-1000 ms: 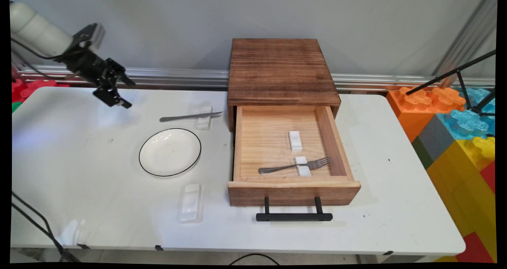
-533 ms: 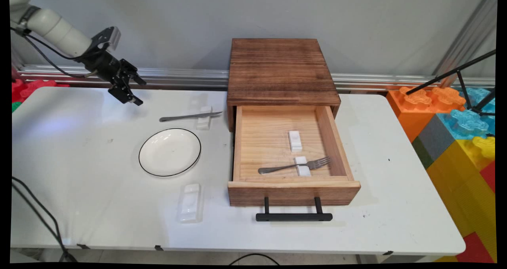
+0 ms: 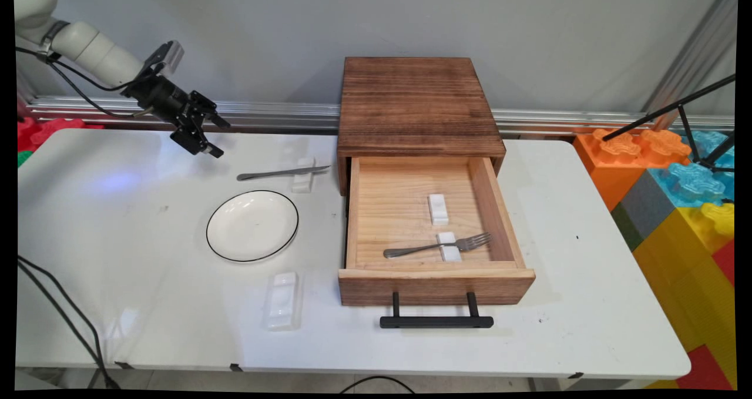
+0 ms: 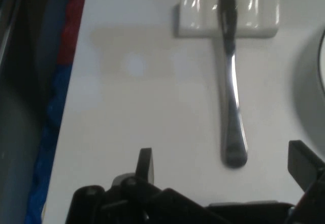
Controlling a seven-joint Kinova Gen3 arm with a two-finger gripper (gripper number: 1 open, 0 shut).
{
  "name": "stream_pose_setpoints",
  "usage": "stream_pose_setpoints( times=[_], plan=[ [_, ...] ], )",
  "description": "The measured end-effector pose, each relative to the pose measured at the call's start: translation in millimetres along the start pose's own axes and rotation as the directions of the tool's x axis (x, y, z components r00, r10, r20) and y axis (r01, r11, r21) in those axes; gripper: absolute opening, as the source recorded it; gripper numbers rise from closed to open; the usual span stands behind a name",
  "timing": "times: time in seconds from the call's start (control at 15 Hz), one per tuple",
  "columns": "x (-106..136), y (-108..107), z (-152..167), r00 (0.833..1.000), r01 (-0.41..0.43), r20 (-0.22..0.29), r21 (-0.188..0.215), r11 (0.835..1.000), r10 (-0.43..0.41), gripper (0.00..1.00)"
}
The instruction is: Pick up the knife from the left of the white plate
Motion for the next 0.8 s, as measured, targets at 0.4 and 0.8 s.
stream_pose_setpoints(
  times=[0.4,0.8],
  plan=[
    [1.9,6.0,10.6,0.997,-0.027,-0.078,-0.036,0.999,0.025,1.00],
    [20.0,11.7,20.2,0.992,-0.025,-0.121,-0.051,0.998,0.018,1.00]
  ],
)
